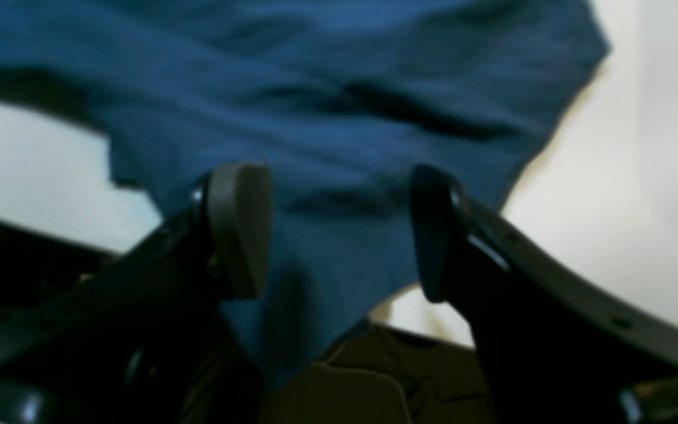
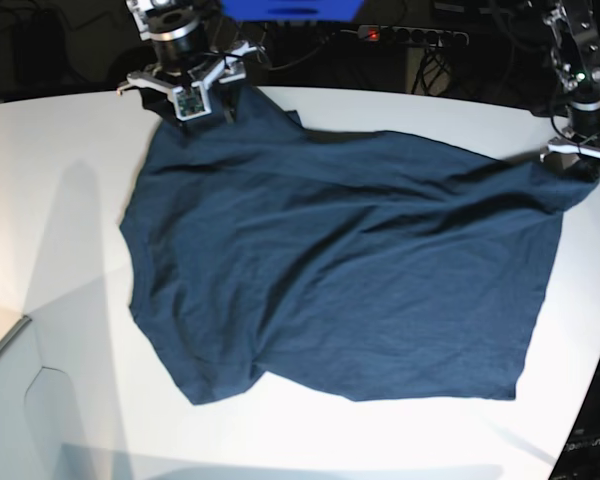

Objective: Layout the t-shirt on the table in an organized manner, then fold the t-shirt properly
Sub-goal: 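Grasp the collar edge with the right gripper and the shoulder with the left, then pull the collar edge taut between both grippers and fold it over the shirt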

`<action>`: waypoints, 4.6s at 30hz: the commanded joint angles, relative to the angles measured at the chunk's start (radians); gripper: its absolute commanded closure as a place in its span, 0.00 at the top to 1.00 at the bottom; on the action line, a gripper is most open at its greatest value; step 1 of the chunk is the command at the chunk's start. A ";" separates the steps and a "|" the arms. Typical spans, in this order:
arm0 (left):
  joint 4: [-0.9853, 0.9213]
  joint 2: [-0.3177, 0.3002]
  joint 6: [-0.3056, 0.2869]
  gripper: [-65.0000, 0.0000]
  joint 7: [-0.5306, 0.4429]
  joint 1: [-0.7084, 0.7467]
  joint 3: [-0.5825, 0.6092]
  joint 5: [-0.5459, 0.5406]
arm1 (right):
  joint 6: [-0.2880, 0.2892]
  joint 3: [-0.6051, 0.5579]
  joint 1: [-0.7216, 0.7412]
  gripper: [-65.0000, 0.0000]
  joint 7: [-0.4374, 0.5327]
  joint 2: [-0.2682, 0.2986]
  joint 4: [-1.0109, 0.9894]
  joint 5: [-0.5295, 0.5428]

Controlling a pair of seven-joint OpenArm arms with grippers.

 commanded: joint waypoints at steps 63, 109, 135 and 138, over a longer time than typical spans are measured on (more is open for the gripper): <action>0.123 0.035 0.006 0.00 -0.028 0.078 -0.015 -0.001 | -0.006 0.140 -0.079 0.00 0.032 -0.004 0.171 0.007; -0.257 -0.099 0.006 0.00 -0.025 -0.443 0.102 0.005 | -0.005 0.135 0.573 0.00 0.024 0.051 -0.261 0.002; -0.351 -0.113 0.008 0.76 -0.026 -0.348 0.062 -0.003 | -0.005 0.139 0.499 0.56 -0.079 0.091 -0.099 0.002; -0.420 -0.113 0.008 0.76 -0.028 -0.348 0.062 -0.003 | -0.005 0.139 0.467 0.56 -0.077 0.091 -0.083 0.002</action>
